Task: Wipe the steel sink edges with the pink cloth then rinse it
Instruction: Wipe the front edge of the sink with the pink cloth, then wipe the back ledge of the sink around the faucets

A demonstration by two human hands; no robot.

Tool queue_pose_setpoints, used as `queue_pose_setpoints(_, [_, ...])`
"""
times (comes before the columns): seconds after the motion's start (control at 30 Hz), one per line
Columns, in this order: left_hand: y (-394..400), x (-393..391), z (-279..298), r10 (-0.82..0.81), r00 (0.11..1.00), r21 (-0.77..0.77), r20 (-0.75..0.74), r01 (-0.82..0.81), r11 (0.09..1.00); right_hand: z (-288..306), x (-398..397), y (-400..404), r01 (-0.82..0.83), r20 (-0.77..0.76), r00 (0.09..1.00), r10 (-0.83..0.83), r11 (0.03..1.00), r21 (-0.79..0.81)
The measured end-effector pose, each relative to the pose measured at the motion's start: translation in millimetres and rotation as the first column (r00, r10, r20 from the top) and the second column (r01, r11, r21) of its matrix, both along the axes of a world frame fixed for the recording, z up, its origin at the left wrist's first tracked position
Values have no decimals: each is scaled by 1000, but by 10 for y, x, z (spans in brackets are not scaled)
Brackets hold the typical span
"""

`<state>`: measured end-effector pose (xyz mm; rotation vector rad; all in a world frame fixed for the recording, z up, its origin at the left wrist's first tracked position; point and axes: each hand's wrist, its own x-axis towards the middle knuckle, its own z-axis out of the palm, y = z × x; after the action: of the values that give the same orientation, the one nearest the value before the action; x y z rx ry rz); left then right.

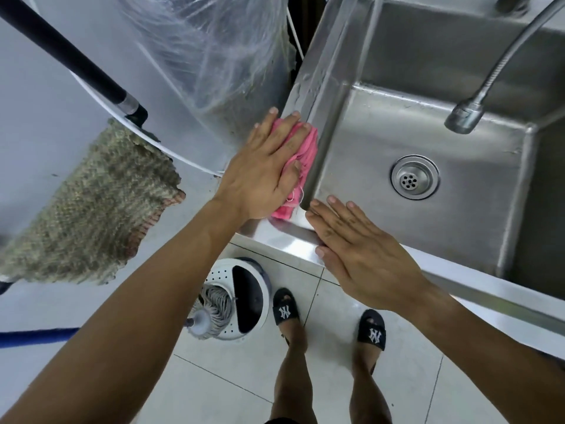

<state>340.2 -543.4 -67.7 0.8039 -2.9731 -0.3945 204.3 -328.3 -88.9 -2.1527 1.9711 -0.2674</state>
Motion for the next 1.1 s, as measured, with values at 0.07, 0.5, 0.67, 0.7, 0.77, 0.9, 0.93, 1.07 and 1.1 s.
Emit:
queue_pose_setpoints(0.07, [63,36,-8,-3,1000,7,4,3,1000,-1,15,16,6,26,1000,-5,1000,-22])
queue_pose_setpoints(0.5, [-457,-339,16,-176,984,39,-4,176,984,57,47,-71,-126,-13,992,128,987,95])
queue_pose_setpoints(0.67, [-306,-194,-68,-159,986,-19,-50,158,987,47,92,-87,-95,-11,995,96,992,85])
queue_pose_setpoints(0.7, [-336,-212,-73,-172,984,-24,-54,171,985,44,92,-87,-94,-4,996,95,992,82])
queue_pose_setpoints(0.77, [-460,-362,-60,-194,980,-18,-43,193,981,42,88,-96,-90,6,996,90,993,76])
queue_pose_setpoints(0.9, [-568,-578,-66,-166,986,-57,-4,166,985,55,93,-110,-89,17,996,88,995,41])
queue_pose_setpoints(0.93, [-551,-573,-75,-151,988,-63,-13,150,987,59,94,-102,-91,16,996,90,995,36])
queue_pose_setpoints(1.07, [-290,-388,-69,-11,995,-44,-97,7,999,96,44,-118,-26,228,974,21,1000,17])
queue_pose_setpoints(1.1, [-152,-293,-78,47,993,-11,-109,-48,999,129,-27,-148,38,317,948,-38,999,7])
